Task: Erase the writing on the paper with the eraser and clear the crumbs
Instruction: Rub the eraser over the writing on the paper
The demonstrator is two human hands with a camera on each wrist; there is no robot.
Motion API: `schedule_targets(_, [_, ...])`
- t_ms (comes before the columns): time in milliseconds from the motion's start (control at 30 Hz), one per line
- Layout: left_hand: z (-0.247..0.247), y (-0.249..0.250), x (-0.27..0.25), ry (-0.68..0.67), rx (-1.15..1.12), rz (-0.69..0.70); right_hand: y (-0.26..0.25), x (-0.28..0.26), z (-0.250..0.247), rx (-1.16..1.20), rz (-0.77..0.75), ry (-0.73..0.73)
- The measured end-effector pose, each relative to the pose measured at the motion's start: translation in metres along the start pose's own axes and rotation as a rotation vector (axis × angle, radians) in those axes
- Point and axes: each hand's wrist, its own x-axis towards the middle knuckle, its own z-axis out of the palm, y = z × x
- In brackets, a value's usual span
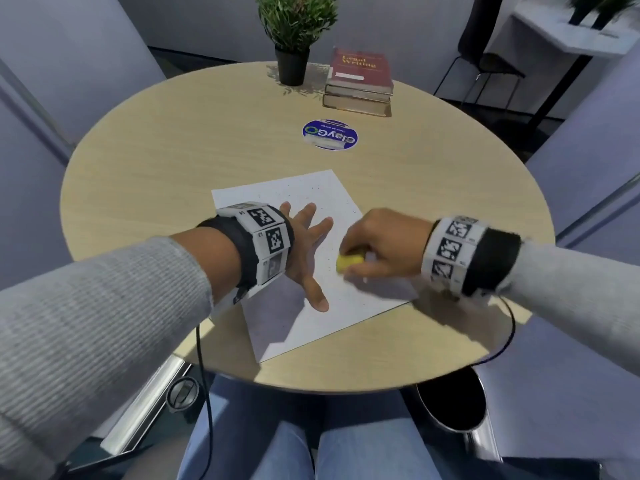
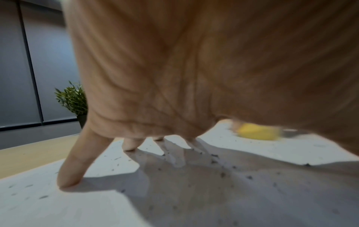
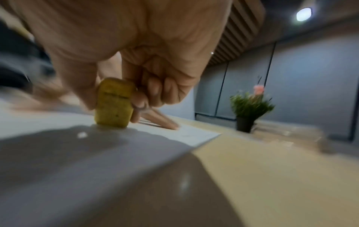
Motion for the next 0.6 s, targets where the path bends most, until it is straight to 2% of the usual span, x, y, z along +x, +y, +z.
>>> schedule_targets(67, [0.000,0.000,0.001,0.001,-0.006,0.001,-0.015,-0.009,0.010,0.083,-0.088,-0.075])
schedule_targets(100, [0.001,-0.001,0.001,0.004,-0.011,0.001,-0.011,-0.008,0.008,0.086,-0.056,-0.077])
schedule_targets(200, [0.002,-0.001,0.004,0.016,-0.010,0.004,0.021,0.004,-0.004,0.002,0.136,0.059])
schedule_targets(267, [0.001,0.000,0.003,0.009,-0.006,0.002,0.013,0.004,0.001,-0.003,0.085,0.054])
schedule_targets(333, [0.001,0.001,0.001,0.004,0.005,-0.001,-0.009,0.001,0.010,0.038,-0.051,-0.036])
schedule_targets(367, [0.001,0.001,0.000,0.010,0.010,0.000,-0.013,0.000,0.012,0.062,-0.063,-0.056])
schedule_targets(500, [0.001,0.000,0.000,0.030,0.004,0.015,0.020,0.013,-0.006,-0.023,0.156,0.058])
schedule_targets(533, [0.001,-0.001,0.000,0.025,0.004,0.015,0.020,0.012,-0.004,-0.028,0.158,0.063])
schedule_targets(600, [0.003,0.000,0.001,0.021,-0.002,0.013,-0.001,0.005,0.003,0.019,0.043,0.025])
